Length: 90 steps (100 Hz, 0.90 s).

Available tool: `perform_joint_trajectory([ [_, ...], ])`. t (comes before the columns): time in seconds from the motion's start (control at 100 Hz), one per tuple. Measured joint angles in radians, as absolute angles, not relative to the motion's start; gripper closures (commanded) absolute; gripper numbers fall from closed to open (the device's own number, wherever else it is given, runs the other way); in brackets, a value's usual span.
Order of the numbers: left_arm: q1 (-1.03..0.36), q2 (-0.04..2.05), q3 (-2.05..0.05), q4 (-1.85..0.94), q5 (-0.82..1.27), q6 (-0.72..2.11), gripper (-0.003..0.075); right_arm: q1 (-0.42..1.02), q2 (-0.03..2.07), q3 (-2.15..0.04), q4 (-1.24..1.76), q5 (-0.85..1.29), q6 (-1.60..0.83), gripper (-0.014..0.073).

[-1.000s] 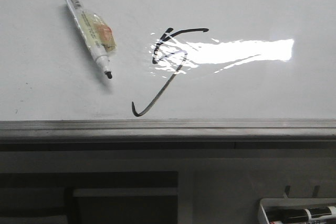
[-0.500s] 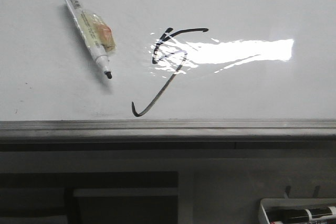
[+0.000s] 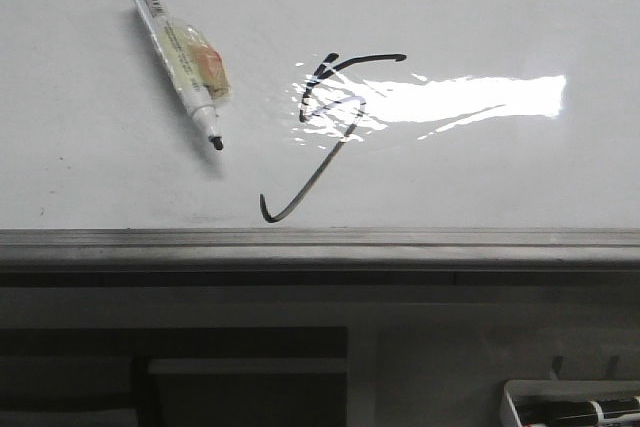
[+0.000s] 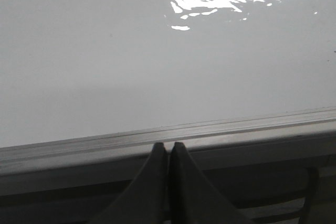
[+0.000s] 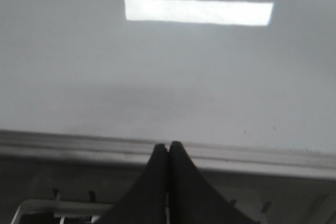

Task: Write number 5 on whiteboard

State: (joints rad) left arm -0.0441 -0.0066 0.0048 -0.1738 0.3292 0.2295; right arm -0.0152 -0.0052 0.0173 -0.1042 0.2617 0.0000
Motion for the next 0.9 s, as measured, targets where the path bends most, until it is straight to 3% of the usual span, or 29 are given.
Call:
perform_joint_trajectory([
  [0.9, -0.044, -0.007, 0.005, -0.174, 0.329, 0.229, 0.0741, -0.015, -0.011, 0.014, -0.104, 0.327, 0.0, 0.0662],
])
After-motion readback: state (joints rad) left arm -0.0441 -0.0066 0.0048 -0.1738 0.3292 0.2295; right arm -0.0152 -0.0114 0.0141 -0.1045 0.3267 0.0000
